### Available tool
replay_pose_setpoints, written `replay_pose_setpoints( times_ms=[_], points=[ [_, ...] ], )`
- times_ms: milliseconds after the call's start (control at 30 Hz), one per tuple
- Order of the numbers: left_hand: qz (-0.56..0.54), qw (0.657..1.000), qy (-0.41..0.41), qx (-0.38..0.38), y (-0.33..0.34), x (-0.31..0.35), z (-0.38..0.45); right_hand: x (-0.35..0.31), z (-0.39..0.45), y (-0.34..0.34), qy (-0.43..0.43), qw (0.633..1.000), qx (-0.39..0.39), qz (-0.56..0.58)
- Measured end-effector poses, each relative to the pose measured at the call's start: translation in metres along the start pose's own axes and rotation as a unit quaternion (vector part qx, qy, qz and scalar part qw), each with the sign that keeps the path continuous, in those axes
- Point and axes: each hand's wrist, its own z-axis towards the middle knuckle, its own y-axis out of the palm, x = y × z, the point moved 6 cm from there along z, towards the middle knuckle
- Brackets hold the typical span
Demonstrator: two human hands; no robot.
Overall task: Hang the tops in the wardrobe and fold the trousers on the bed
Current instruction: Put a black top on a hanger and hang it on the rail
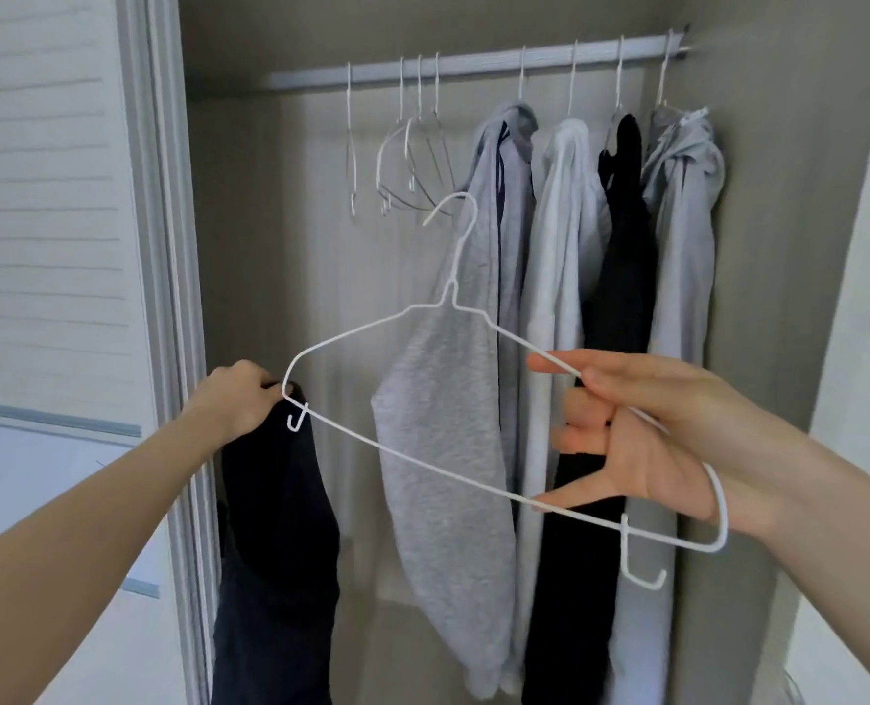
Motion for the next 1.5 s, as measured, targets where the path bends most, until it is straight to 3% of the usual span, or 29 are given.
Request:
replay_pose_setpoints(
  times_ms=[200,467,567,633,667,733,800,933,1000,1033,1100,1200,1267,1300,1367,1433,1500],
  points=[
    [-0.138,0.989,-0.034,-0.042,0.006,0.004,-0.002,0.025,0.0,-0.023,0.059,0.997,-0.029,-0.028],
    [-0.166,0.983,-0.004,-0.083,0.013,0.066,-0.035,0.066,0.04,-0.018,0.009,0.985,0.001,-0.174],
    [-0.323,0.939,-0.049,-0.106,0.016,0.086,-0.051,0.076,0.052,-0.012,-0.054,0.972,-0.004,-0.227],
    [-0.381,0.916,-0.031,-0.125,0.012,0.099,-0.059,0.073,0.056,-0.015,-0.108,0.966,-0.001,-0.236],
    [-0.366,0.924,0.007,-0.111,0.005,0.102,-0.061,0.07,0.057,-0.019,-0.128,0.968,0.0,-0.217],
    [-0.184,0.972,0.145,-0.018,-0.017,0.11,-0.069,0.065,0.057,-0.029,-0.152,0.976,-0.013,-0.153],
    [-0.051,0.966,0.245,0.063,-0.031,0.116,-0.078,0.063,0.056,-0.033,-0.146,0.985,-0.061,-0.069],
    [-0.191,0.949,0.249,0.027,-0.039,0.124,-0.092,0.077,0.06,-0.028,-0.018,0.97,-0.215,0.115],
    [-0.245,0.94,0.228,0.069,-0.044,0.124,-0.093,0.094,0.062,-0.026,0.042,0.953,-0.241,0.178],
    [-0.269,0.933,0.222,0.084,-0.047,0.125,-0.093,0.105,0.062,-0.023,0.059,0.958,-0.235,0.152],
    [-0.298,0.925,0.22,0.089,-0.049,0.128,-0.093,0.133,0.061,-0.018,0.079,0.974,-0.212,-0.015],
    [-0.305,0.922,0.223,0.079,-0.05,0.13,-0.092,0.151,0.059,-0.009,0.028,0.955,-0.165,-0.244],
    [-0.299,0.925,0.218,0.085,-0.051,0.124,-0.091,0.15,0.059,-0.014,-0.04,0.929,-0.107,-0.353],
    [-0.294,0.928,0.209,0.092,-0.051,0.119,-0.09,0.147,0.058,-0.019,-0.083,0.891,-0.085,-0.438],
    [-0.282,0.936,0.182,0.109,-0.054,0.102,-0.087,0.141,0.052,-0.027,-0.169,0.77,-0.063,-0.612],
    [-0.274,0.942,0.153,0.122,-0.057,0.084,-0.082,0.137,0.045,-0.032,-0.244,0.662,-0.065,-0.706],
    [-0.274,0.944,0.132,0.126,-0.058,0.068,-0.079,0.129,0.04,-0.038,-0.295,0.608,-0.067,-0.734]
  ],
)
